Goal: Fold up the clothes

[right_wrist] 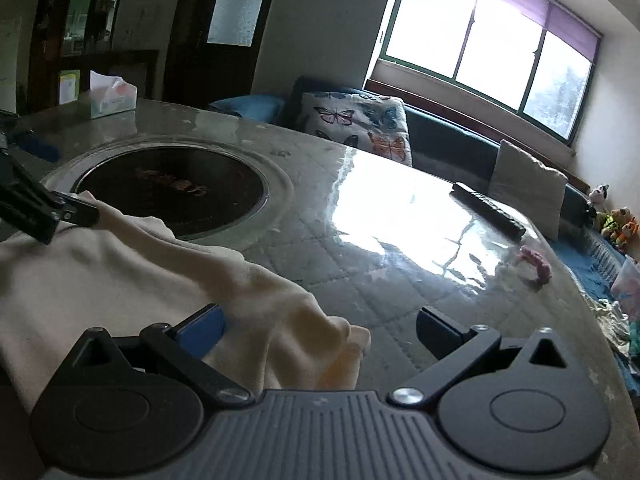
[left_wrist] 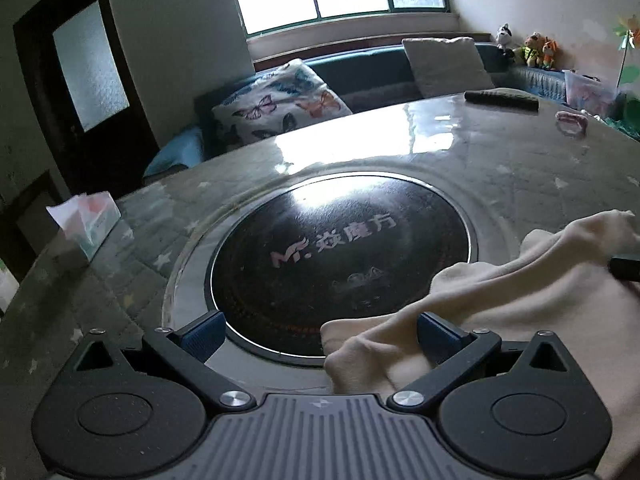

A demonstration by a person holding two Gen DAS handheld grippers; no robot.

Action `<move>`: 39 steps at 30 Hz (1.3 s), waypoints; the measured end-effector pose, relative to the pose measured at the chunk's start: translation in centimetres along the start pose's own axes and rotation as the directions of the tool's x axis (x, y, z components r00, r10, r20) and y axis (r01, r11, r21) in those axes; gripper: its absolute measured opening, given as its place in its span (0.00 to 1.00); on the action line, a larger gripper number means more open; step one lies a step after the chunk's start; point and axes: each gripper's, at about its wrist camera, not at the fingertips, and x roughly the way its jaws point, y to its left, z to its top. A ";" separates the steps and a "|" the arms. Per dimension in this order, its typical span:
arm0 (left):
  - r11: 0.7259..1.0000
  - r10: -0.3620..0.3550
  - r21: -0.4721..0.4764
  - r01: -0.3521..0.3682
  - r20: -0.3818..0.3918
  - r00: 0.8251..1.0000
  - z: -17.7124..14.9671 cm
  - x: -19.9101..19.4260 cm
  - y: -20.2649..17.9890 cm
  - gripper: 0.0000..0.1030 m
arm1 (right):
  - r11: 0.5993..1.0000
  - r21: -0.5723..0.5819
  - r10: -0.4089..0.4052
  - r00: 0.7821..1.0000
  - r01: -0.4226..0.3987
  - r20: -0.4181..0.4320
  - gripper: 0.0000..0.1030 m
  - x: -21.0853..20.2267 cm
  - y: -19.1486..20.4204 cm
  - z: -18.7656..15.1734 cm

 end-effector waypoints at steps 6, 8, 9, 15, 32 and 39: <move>0.999 -0.035 -0.002 0.035 0.029 0.999 1.0 0.0 -0.3 1.00 | 1.000 -0.010 -0.021 0.999 0.021 0.032 1.00 0.4 -0.4 1.3; 0.999 -0.040 0.012 0.040 0.028 0.999 1.3 0.3 -0.8 1.00 | 1.000 -0.017 -0.016 0.999 0.017 0.035 1.00 1.0 -0.3 1.9; 0.999 -0.043 0.019 0.043 0.026 0.999 1.5 0.6 -1.0 1.00 | 1.000 -0.024 -0.008 0.999 0.009 0.038 1.00 1.3 -0.2 2.2; 0.998 -0.049 0.039 0.049 0.009 0.999 1.7 1.7 -1.5 1.00 | 0.994 -0.108 0.004 1.000 -0.005 -0.014 1.00 4.0 1.4 2.8; 0.999 -0.047 0.026 0.047 0.004 0.999 1.4 1.9 -1.3 1.00 | 0.993 0.009 -0.118 0.993 0.117 0.023 1.00 0.8 -1.9 0.4; 0.999 -0.038 0.025 0.038 0.006 0.999 1.3 1.9 -1.4 1.00 | 0.987 0.070 -0.147 0.989 0.146 0.006 1.00 0.0 -3.2 -1.0</move>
